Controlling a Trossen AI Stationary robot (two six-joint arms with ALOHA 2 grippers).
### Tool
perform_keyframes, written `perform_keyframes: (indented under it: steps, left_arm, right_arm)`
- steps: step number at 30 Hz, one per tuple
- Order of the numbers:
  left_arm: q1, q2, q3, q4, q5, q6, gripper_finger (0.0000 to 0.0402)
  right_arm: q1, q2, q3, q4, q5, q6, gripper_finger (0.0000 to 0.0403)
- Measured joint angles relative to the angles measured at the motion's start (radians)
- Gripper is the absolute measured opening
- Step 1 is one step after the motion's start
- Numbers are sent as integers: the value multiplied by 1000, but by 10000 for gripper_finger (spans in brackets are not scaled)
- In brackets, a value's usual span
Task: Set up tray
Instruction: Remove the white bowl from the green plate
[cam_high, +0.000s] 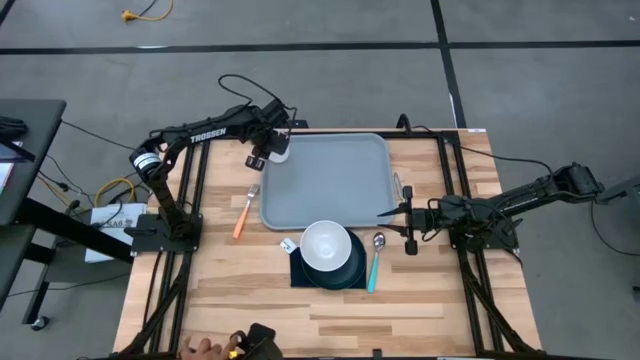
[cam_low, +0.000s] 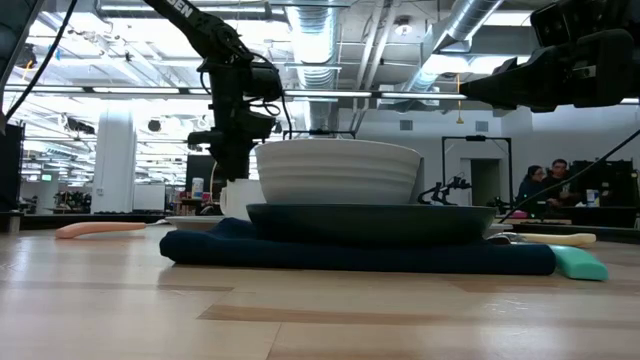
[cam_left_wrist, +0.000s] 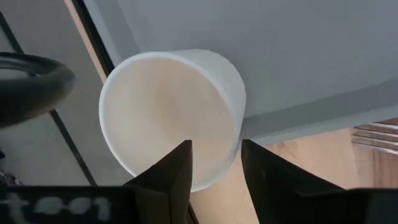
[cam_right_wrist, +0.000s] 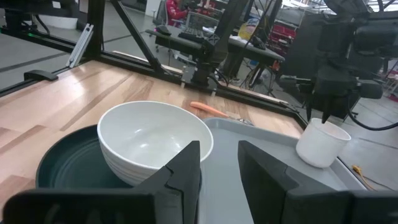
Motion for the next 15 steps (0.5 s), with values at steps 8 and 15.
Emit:
perform_keyframes:
  steps: [8, 15]
  left_arm:
    - [-1, 0, 37, -48, -79, -68, 133]
    - [0, -4, 255, -308, 55, -252, 133]
  right_arm:
    - [0, 0, 0, 0, 0, 0, 102]
    - [0, 0, 0, 0, 0, 0, 102]
